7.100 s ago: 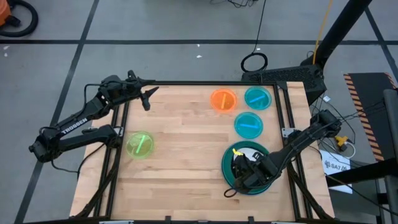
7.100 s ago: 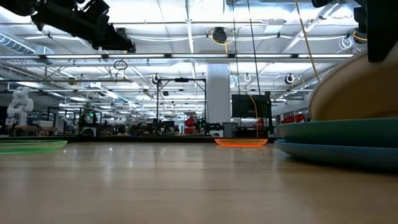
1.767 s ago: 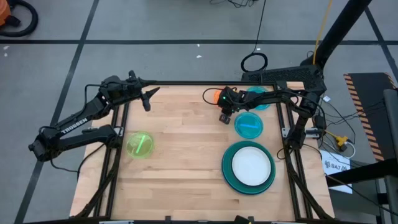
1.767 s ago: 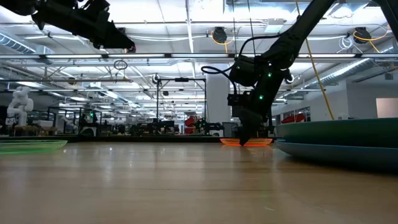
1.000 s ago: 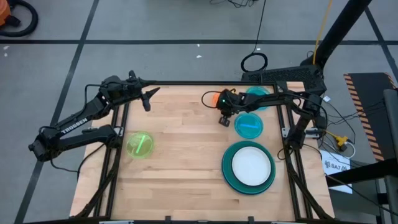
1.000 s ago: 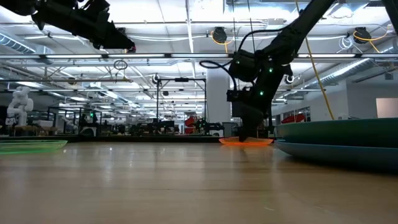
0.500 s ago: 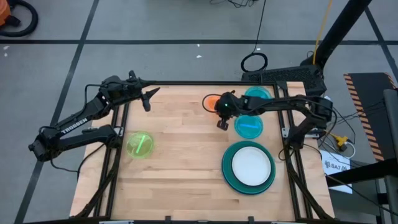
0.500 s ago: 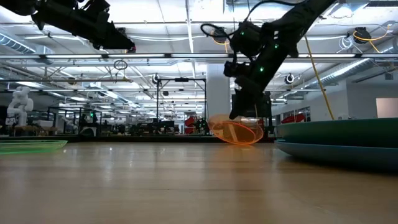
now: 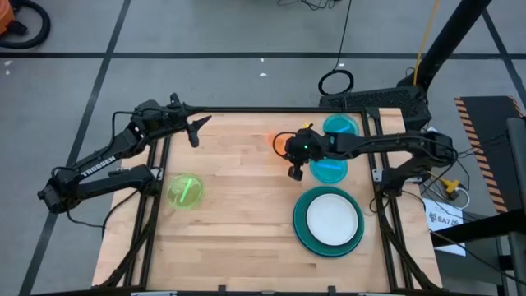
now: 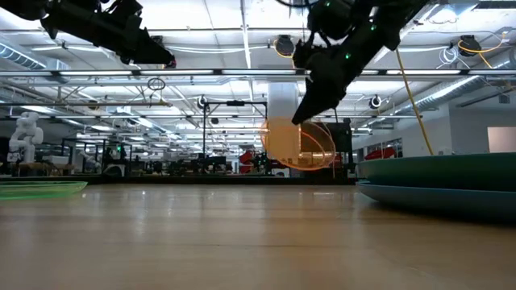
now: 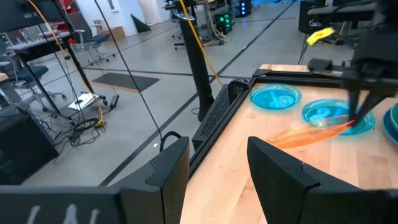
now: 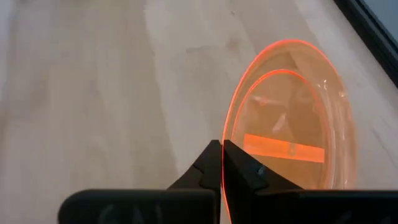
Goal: Stack plastic plates
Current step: Stack the orange plate on top of the white plate
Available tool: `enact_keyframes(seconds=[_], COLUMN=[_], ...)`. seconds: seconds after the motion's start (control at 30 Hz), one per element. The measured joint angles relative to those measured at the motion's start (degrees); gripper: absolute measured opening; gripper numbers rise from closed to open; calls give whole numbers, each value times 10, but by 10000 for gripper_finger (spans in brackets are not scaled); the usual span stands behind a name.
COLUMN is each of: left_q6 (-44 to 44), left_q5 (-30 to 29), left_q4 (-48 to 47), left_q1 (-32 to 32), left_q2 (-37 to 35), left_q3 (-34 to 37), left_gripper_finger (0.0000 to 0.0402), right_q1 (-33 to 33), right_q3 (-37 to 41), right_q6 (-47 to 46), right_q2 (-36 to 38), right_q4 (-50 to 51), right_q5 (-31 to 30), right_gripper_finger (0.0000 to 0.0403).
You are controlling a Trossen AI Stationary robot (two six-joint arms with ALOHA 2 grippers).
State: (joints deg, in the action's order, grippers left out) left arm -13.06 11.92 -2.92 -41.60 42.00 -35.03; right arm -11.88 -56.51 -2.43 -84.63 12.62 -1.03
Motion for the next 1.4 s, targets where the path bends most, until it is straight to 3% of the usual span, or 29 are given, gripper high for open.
enact_keyframes(seconds=[0.47, 0.8, 1.1, 1.4], left_q6=[2, 3, 5, 3], left_q5=[0, 0, 0, 0], left_q4=[-4, -4, -9, -13], left_q1=[0, 0, 0, 0], left_q2=[0, 0, 0, 0], left_q3=[0, 0, 0, 0], left_gripper_finger=[170, 170, 170, 170], right_q1=[93, 174, 229, 280], right_q3=[-1, -1, -1, -1], right_q6=[-148, -312, -534, -684], right_q2=[94, 132, 136, 141], right_q4=[2, -3, 1, 22], right_q5=[132, 158, 208, 206], right_gripper_finger=[0, 0, 0, 0])
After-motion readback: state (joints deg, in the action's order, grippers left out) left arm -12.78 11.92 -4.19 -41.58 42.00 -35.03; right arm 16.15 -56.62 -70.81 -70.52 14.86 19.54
